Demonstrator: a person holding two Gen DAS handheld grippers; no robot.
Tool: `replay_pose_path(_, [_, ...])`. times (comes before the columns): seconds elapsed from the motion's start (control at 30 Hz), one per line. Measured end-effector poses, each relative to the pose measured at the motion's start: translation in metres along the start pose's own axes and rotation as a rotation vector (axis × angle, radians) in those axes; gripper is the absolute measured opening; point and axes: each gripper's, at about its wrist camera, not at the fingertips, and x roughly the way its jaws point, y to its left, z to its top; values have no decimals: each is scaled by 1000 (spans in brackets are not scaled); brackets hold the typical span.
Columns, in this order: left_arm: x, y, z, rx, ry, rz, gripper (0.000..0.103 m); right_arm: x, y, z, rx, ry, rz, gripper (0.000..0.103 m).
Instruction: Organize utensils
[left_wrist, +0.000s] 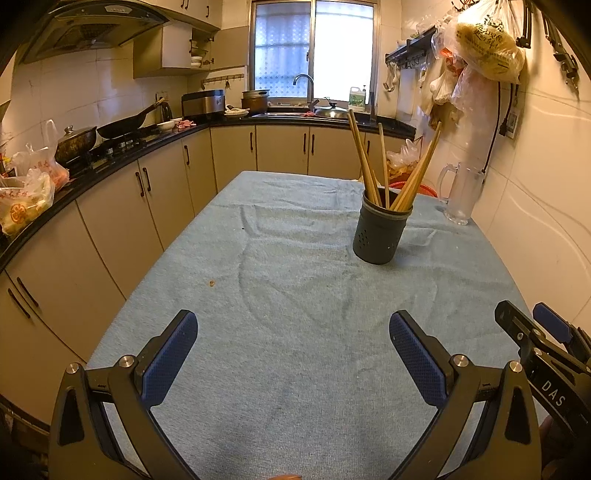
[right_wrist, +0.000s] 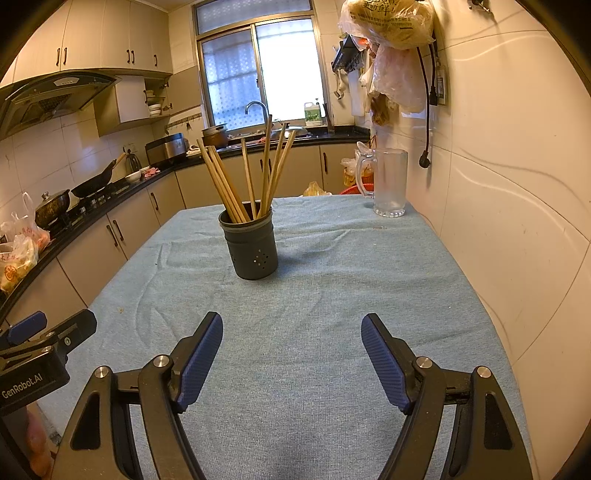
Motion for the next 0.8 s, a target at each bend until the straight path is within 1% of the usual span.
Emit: replay_pose_path(0.8, [6,1,-3,-10,18,-1,103,3,0,-4,-11,13,-2,82])
